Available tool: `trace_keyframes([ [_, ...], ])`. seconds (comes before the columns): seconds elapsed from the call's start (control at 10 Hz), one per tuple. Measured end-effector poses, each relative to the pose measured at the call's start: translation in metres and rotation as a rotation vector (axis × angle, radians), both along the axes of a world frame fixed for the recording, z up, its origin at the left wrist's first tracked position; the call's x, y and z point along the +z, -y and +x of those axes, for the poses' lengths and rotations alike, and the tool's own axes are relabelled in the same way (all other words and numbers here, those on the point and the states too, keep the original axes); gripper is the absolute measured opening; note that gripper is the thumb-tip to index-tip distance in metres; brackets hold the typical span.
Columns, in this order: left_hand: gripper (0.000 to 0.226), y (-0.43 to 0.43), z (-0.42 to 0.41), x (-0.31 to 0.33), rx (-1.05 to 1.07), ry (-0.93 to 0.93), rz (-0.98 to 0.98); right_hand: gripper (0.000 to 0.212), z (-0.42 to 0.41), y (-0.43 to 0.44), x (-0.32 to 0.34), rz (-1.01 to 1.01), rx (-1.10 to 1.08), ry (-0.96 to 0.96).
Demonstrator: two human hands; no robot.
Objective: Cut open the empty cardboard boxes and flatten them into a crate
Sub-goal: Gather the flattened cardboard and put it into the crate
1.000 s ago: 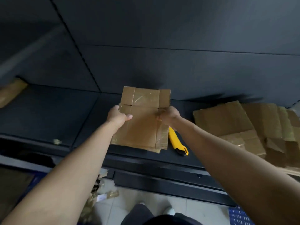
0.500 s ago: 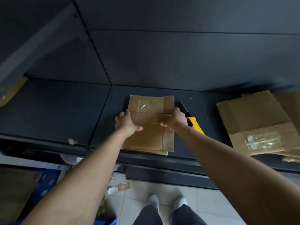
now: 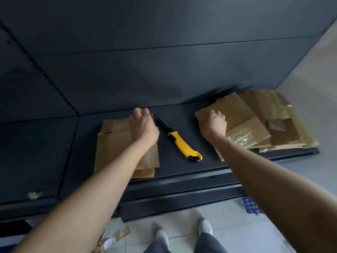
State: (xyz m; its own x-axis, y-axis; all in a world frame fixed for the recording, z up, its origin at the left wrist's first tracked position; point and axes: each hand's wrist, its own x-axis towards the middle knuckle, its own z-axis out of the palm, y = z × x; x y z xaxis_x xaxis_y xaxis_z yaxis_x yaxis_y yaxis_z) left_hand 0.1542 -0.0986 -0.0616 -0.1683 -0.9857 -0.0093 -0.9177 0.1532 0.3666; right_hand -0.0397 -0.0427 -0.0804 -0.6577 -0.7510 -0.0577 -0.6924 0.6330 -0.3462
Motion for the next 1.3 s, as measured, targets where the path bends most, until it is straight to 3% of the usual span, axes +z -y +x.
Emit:
trace_keyframes([
  [0.1,0.054,-0.024,-0.071,0.005,-0.183,-0.29,0.316,0.039,-0.059,-0.018,0.009,0.052,-0.127,-0.041],
  [0.2,0.062,-0.044,-0.121,-0.002,-0.097,-0.465,0.779,0.049,-0.106,-0.039,0.013,0.148,-0.208,-0.028],
  [0.3,0.052,-0.054,-0.151,-0.009,0.031,-0.558,0.968,0.058,-0.139,-0.054,0.014,0.187,-0.245,-0.003],
  [0.5,0.032,-0.055,-0.191,-0.022,0.28,-0.771,1.001,0.09,-0.171,-0.054,0.013,0.231,-0.295,0.092],
  [0.6,0.047,-0.054,-0.207,-0.028,0.308,-0.785,0.889,0.095,-0.184,-0.052,0.01,0.207,-0.306,0.2],
  [0.7,0.068,-0.053,-0.224,-0.029,0.279,-0.82,0.81,0.081,-0.199,-0.05,0.007,0.141,-0.238,0.294],
  [0.8,0.07,-0.05,-0.234,-0.029,0.249,-0.75,0.777,0.062,-0.206,-0.052,0.005,0.13,-0.192,0.344],
  [1.0,0.053,-0.058,-0.238,-0.038,0.329,-0.695,0.85,0.042,-0.215,-0.052,-0.003,0.192,-0.143,0.411],
  [1.2,0.048,-0.054,-0.238,-0.041,0.364,-0.809,0.851,0.041,-0.225,-0.051,0.001,0.154,-0.102,0.6],
  [1.3,0.04,-0.048,-0.24,-0.035,0.333,-0.843,0.812,0.071,-0.227,-0.045,0.007,0.073,-0.048,0.664],
])
